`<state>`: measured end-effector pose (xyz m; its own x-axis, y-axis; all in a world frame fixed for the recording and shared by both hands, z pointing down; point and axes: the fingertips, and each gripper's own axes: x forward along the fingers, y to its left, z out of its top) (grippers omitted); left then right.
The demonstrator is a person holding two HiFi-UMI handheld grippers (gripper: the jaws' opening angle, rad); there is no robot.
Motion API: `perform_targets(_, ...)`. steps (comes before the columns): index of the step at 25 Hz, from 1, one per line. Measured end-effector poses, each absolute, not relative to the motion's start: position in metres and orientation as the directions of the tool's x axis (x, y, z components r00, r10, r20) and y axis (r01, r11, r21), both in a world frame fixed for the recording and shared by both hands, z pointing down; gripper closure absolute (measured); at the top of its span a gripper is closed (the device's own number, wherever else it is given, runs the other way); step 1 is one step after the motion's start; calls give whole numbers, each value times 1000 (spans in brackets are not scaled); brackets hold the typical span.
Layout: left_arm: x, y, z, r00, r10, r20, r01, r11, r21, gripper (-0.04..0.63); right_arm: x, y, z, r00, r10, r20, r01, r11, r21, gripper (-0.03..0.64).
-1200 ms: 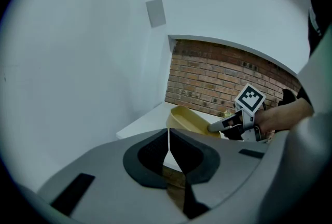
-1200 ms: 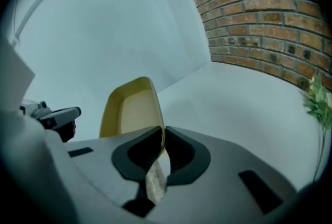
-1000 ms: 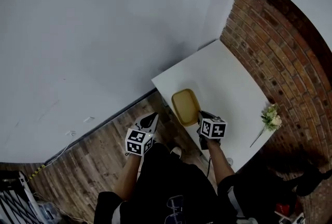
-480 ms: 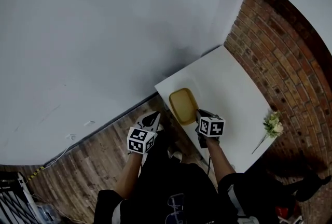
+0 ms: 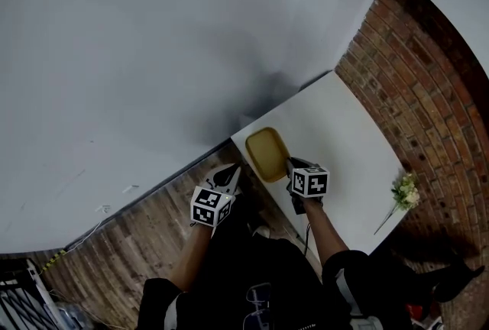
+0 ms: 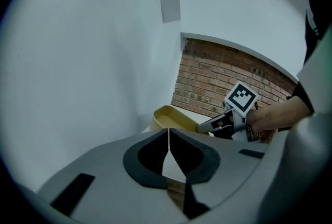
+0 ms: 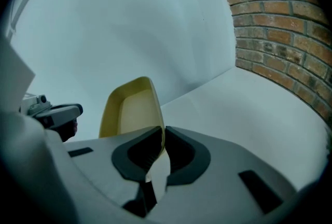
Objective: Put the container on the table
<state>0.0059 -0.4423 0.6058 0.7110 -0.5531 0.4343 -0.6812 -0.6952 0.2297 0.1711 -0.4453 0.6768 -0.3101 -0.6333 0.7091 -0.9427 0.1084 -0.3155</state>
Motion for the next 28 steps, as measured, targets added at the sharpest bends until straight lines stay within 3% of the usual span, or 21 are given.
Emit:
perform_targets(12, -25, -474, 627, 674, -568, 472, -722, -642, 257, 574, 157, -492, 710, -320, -551, 771, -947, 164, -276, 577)
perform_targets(28, -64, -487, 650, 620, -583, 526, -773, -571, 277, 575, 157, -512, 761, -288, -477, 830, -957, 125, -260, 577)
